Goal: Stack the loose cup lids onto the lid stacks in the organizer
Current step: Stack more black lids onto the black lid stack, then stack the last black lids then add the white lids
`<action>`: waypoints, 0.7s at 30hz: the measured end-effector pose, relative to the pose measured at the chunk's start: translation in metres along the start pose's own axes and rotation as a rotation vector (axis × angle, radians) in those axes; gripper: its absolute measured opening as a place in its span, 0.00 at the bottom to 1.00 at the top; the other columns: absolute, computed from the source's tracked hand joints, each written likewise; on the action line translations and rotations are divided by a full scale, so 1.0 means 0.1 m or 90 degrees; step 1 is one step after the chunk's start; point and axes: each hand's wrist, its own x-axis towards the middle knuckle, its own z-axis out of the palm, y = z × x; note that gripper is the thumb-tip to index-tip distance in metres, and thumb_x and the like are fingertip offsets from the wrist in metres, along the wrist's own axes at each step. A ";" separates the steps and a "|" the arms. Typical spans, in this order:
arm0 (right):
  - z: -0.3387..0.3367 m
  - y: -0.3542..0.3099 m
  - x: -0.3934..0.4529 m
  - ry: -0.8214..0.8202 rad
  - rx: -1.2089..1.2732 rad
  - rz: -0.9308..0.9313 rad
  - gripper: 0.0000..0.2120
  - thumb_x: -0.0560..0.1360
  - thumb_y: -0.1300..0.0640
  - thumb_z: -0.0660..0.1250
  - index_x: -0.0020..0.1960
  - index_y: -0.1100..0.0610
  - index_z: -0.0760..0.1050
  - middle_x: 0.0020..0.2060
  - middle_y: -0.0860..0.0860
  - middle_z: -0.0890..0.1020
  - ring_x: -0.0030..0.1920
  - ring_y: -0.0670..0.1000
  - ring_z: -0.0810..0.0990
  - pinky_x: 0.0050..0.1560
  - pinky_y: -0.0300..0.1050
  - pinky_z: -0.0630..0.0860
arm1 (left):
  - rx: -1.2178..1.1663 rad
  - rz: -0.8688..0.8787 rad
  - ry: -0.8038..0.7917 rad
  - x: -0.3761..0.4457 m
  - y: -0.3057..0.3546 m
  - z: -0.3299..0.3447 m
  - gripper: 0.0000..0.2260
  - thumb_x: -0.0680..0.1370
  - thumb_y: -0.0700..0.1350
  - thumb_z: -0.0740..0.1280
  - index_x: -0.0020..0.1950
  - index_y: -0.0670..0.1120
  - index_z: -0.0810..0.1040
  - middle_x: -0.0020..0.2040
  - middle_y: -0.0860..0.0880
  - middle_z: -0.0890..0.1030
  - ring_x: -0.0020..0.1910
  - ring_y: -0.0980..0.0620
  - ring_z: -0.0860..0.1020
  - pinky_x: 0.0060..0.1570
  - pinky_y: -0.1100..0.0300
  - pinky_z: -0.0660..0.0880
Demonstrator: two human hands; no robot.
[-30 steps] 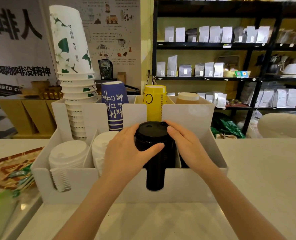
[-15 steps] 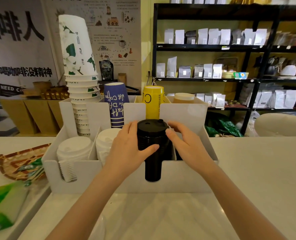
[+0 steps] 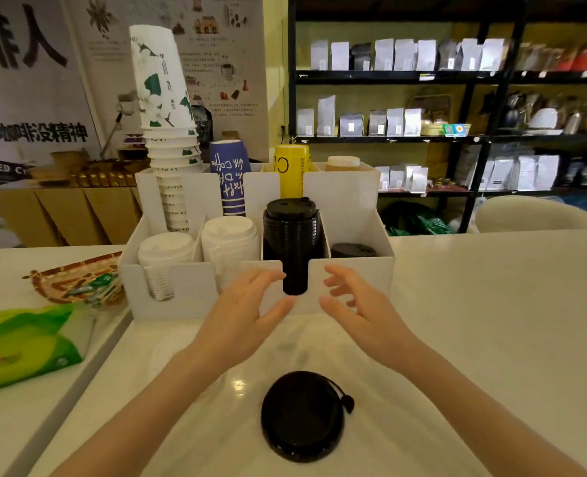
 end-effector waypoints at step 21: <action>0.19 0.06 -0.92 -0.094 -0.050 0.083 0.14 0.73 0.52 0.63 0.58 0.48 0.74 0.52 0.42 0.78 0.57 0.44 0.74 0.60 0.41 0.69 | -0.059 -0.019 -0.238 -0.95 0.10 0.15 0.37 0.61 0.66 0.64 0.67 0.55 0.63 0.65 0.58 0.69 0.60 0.62 0.66 0.58 0.68 0.63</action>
